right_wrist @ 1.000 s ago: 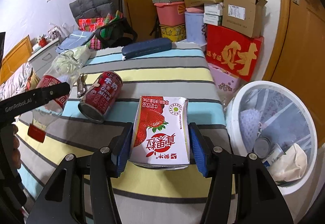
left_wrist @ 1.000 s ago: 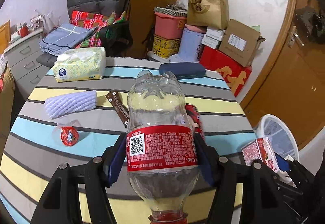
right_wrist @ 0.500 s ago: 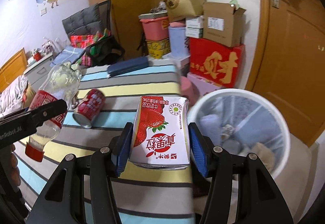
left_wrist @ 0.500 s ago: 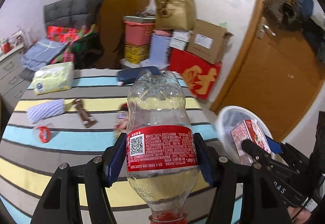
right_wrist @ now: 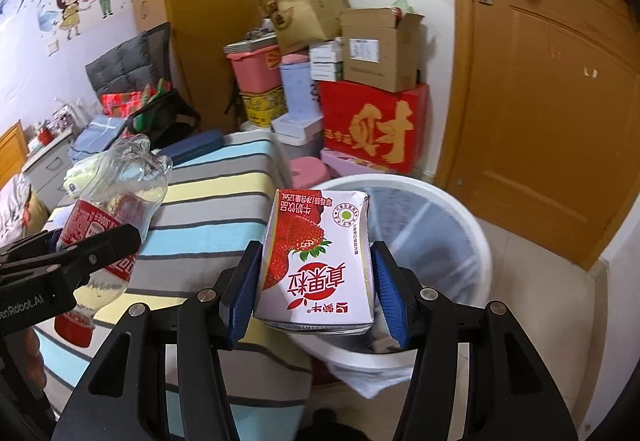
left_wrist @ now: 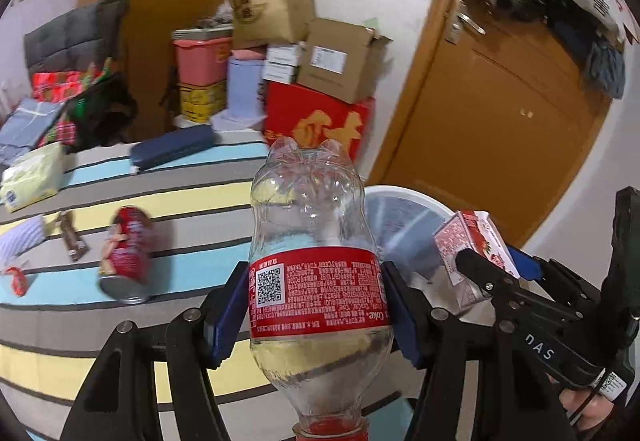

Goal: Collect trash
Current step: 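Carry the bottle and carton over the bin and open both tools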

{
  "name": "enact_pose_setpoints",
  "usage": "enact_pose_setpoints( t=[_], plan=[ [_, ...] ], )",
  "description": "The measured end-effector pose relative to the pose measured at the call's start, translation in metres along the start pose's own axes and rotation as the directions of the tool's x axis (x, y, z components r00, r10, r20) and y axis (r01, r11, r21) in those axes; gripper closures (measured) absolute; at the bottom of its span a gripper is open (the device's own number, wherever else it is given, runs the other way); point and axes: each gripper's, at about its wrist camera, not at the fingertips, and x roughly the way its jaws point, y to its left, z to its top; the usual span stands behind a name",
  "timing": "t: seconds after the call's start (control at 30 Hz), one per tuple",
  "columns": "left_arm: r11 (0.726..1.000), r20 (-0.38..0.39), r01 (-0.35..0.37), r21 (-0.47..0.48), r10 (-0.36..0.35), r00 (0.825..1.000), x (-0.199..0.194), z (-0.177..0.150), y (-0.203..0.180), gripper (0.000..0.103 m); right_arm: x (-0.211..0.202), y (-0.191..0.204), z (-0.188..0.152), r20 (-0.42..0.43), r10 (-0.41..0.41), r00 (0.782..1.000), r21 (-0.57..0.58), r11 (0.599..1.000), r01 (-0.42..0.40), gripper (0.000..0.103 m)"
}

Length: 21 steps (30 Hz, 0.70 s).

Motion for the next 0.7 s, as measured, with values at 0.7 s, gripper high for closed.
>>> enact_pose_setpoints(
  t=[0.7],
  plan=[
    [0.991, -0.147, 0.085, 0.104, -0.069, 0.987, 0.106, 0.014, -0.083, 0.039, 0.038, -0.077, -0.004, -0.11, -0.064, 0.992, 0.041, 0.997, 0.068, 0.047]
  ],
)
